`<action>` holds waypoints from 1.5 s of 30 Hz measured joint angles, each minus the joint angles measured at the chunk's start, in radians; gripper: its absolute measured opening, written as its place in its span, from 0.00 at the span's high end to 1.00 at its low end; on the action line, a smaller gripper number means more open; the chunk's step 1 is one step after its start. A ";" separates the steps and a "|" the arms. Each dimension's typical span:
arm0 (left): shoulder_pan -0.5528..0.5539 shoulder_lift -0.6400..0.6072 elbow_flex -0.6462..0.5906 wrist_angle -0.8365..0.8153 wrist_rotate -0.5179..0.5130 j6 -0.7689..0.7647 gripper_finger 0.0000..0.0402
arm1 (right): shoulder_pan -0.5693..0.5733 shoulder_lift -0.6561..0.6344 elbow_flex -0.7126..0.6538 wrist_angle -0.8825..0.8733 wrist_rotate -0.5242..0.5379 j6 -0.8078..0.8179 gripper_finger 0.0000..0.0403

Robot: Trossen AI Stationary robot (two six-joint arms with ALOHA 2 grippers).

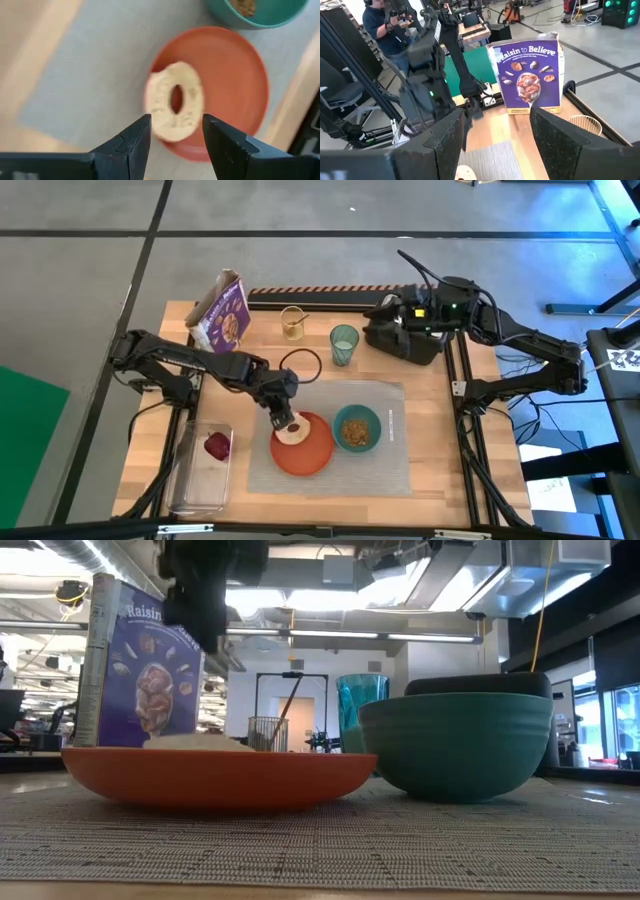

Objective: Arrange a breakfast setting
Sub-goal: Put the apple on the orange plate from the transparent bin

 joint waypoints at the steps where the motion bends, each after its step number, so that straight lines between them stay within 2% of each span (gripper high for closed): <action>1: 0.000 0.000 0.024 -0.037 -0.019 0.010 0.57 | 0.000 0.000 0.000 -0.004 0.000 0.000 0.45; 7: 0.000 0.000 0.161 -0.298 -0.058 -0.042 0.57 | 0.000 0.000 0.000 -0.012 -0.001 0.000 0.45; 13: -0.053 0.000 0.199 -0.458 -0.007 -0.086 0.57 | 0.000 0.000 0.000 -0.034 0.033 -0.006 0.45; 20: -0.234 0.000 0.178 -0.537 0.027 -0.228 0.57 | 0.001 0.000 0.000 -0.065 0.037 -0.009 0.45; 25: -0.411 -0.007 0.169 -0.634 0.126 -0.286 0.57 | 0.001 0.000 0.000 -0.092 0.063 0.002 0.45; 29: -0.529 -0.017 0.153 -0.667 0.104 -0.366 0.57 | 0.001 0.000 0.000 -0.072 0.078 0.003 0.45; 32: -0.593 -0.062 0.094 -0.626 0.044 -0.586 0.57 | 0.001 0.000 0.000 -0.066 0.100 0.008 0.45; 36: -0.680 -0.177 -0.009 -0.507 -0.020 -0.965 0.57 | 0.001 0.004 0.000 -0.065 0.107 0.046 0.45; 42: -0.780 -0.298 -0.135 -0.439 -0.033 -1.502 0.57 | 0.001 0.015 0.000 -0.068 0.105 0.081 0.43; 45: -0.773 -0.303 -0.181 -0.422 0.036 -1.545 0.54 | 0.001 0.015 0.000 -0.075 0.105 0.083 0.42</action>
